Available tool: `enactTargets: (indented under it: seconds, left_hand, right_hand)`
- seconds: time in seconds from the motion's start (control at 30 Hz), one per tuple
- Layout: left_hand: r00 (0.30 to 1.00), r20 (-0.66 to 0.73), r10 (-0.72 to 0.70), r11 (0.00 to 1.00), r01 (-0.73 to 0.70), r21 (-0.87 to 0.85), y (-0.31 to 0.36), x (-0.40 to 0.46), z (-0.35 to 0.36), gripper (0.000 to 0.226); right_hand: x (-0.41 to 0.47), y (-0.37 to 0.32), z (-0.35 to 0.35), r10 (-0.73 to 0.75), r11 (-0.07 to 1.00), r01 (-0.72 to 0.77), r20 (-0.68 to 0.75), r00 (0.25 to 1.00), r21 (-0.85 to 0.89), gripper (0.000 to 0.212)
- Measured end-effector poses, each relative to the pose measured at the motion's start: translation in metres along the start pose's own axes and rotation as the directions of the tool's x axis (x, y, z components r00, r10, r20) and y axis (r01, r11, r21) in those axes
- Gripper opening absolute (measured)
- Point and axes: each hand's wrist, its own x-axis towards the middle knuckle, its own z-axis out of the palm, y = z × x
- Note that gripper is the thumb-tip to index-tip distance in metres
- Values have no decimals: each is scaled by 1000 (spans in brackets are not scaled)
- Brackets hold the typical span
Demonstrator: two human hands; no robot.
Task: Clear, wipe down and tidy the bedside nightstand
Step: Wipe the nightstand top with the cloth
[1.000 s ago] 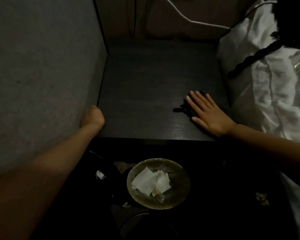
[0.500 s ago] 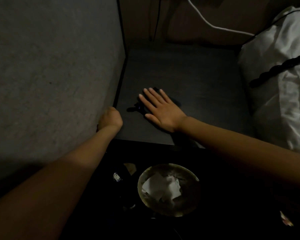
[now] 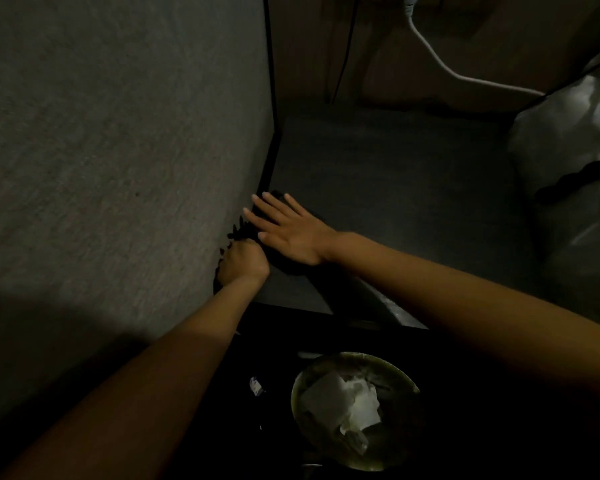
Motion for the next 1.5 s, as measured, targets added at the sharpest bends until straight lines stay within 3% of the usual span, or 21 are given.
enactTargets:
  seconds: [0.07, 0.2, 0.3, 0.43, 0.53, 0.8, 1.07, 1.3, 1.5]
  left_hand:
    - [1000, -7, -7, 1000, 7, -15, -1, 0, 1, 40]
    - [1000, -23, -6, 998, 5, -61, 0, -2, -1, 39]
    - [999, -42, 11, 997, -14, -72, 1, -4, -1, 42]
    - [999, -37, -10, 998, 8, -67, 2, -4, -1, 43]
    - [999, -34, -38, 997, 36, -68, 1, -2, 1, 44]
    - [999, -52, 5, 998, -8, -60, 0, -3, 1, 41]
    - [999, -49, 18, 1000, -19, -19, 1, -5, -2, 39]
    - [997, -54, 61, 997, -58, 55, 0, -3, 0, 34]
    - [997, -67, 47, 999, -47, 4, -1, 0, 1, 36]
  right_hand:
    - [6, 9, -17, -33, 999, 33, -10, 999, 40, 48]
    - [21, 11, -24, -193, 957, 181, -29, 981, -226, 47]
    - [24, 6, -2, -186, 965, 172, -53, 981, -198, 46]
    - [29, 6, 12, -79, 983, 44, -196, 977, -179, 48]
    - [36, -1, 16, 112, 977, -157, -281, 953, -143, 51]
    - [54, -1, 15, 590, 794, -600, -362, 721, 100, 56]
    - [29, 31, 15, 652, 748, -651, -318, 688, 127, 77]
    - [-22, 79, 18, 674, 722, -685, -329, 662, 99, 74]
    - [-84, 130, 22, 710, 680, -727, -330, 622, 94, 72]
